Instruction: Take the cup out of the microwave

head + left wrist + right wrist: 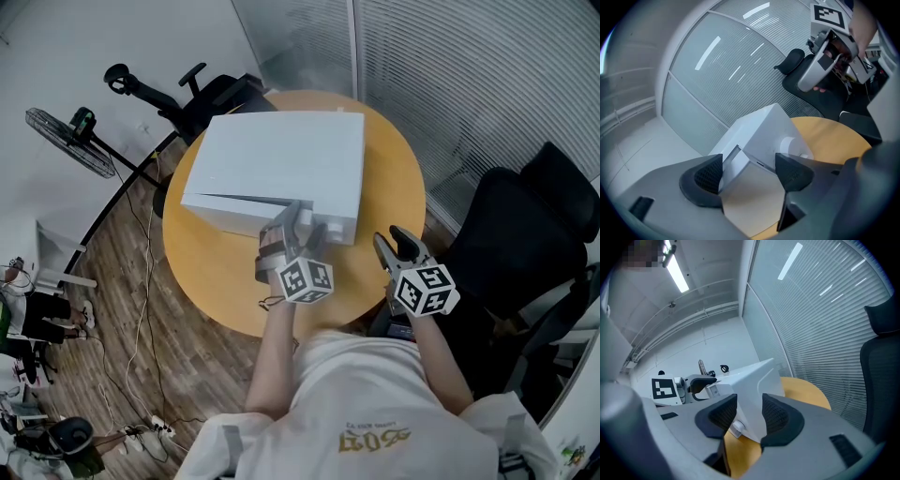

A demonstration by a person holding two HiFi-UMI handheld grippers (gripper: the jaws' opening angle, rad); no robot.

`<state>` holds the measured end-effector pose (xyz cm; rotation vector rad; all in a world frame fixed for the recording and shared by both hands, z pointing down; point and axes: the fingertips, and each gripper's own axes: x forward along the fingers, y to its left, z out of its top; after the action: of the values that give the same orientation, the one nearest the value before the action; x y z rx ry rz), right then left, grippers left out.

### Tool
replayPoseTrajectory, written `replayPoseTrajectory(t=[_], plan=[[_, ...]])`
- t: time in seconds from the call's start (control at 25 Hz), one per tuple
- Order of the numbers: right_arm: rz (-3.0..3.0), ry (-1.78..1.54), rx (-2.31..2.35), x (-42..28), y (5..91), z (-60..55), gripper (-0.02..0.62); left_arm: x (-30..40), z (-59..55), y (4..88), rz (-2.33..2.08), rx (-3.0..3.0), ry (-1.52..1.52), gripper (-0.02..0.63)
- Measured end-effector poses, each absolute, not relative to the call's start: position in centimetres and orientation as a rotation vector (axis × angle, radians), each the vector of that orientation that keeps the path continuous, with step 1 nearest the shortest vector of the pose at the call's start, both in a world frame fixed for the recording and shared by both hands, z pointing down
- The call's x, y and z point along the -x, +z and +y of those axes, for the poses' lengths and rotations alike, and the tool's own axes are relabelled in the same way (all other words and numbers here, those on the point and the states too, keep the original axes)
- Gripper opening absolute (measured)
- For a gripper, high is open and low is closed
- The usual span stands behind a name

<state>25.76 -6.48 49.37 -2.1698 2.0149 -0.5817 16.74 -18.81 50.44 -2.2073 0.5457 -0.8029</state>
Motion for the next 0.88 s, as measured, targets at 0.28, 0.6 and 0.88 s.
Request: replayPoseTrajectory(t=[0.28,0.6,0.88], plan=[[2.01,-0.58,2.183,-25.8,49.5,-6.3,0.158,-16.6,-18.7,50.4,0.542,2.212,-0.8,0.348],[1.997,-0.539,2.207,-26.0,49.2,-5.7,0.13,-16.1,-18.1,50.6,0.552,2.205,-0.787,0.349],[2.012,-0.531,2.2,-25.7,49.0,-5.8,0.127,-15.4,-17.7,50.5,0.571,2.195,-0.785,0.351]])
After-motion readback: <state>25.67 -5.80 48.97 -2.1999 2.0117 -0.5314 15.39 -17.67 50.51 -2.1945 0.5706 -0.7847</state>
